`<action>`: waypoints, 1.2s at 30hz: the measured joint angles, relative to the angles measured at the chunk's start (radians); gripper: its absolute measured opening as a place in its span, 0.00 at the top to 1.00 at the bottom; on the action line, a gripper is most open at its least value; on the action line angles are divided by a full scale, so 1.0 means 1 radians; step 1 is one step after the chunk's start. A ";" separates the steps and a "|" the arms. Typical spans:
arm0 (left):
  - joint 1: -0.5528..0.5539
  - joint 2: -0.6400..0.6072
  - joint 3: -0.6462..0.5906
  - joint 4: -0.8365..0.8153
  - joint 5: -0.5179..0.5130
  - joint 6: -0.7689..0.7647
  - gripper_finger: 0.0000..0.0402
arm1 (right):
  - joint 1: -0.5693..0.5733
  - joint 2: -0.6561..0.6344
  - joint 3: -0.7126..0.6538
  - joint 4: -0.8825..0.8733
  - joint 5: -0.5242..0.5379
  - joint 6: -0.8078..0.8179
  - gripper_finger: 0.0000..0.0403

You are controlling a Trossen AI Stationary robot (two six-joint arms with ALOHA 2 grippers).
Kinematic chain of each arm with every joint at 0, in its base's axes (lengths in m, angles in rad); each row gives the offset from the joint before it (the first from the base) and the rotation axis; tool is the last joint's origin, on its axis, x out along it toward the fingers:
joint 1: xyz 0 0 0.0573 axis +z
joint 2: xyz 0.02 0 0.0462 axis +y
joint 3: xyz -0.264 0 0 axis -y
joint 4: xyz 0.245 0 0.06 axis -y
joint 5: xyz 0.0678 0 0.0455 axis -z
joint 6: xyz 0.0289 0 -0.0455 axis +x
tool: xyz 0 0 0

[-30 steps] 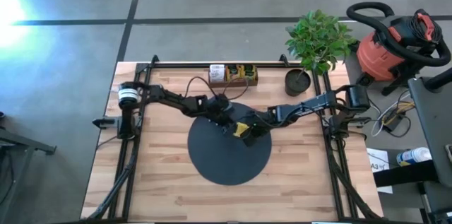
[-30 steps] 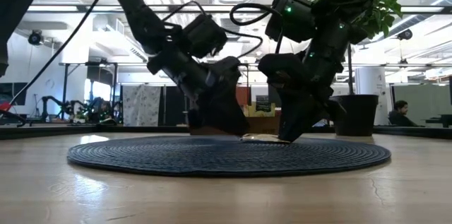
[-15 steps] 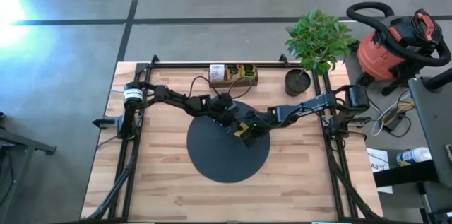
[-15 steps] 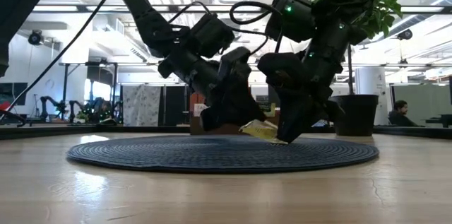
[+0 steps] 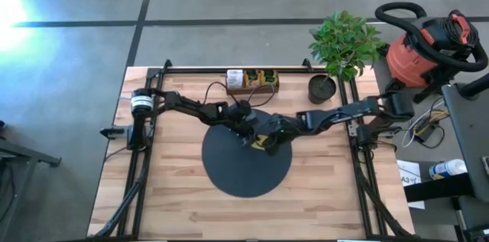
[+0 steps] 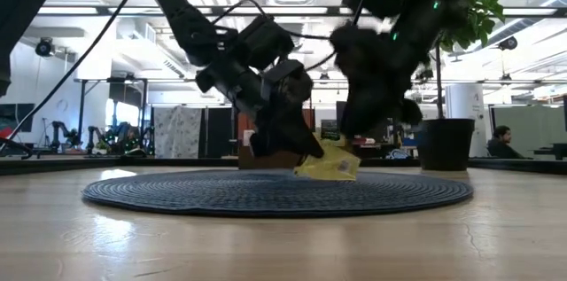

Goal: Pick & Place Tea
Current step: Put the green tea bag into the right section of the wooden organizer

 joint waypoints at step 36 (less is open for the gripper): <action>-0.482 -0.403 -0.029 0.107 -0.720 1.876 1.00 | -0.274 -0.447 -0.010 0.058 -0.736 -0.040 0.73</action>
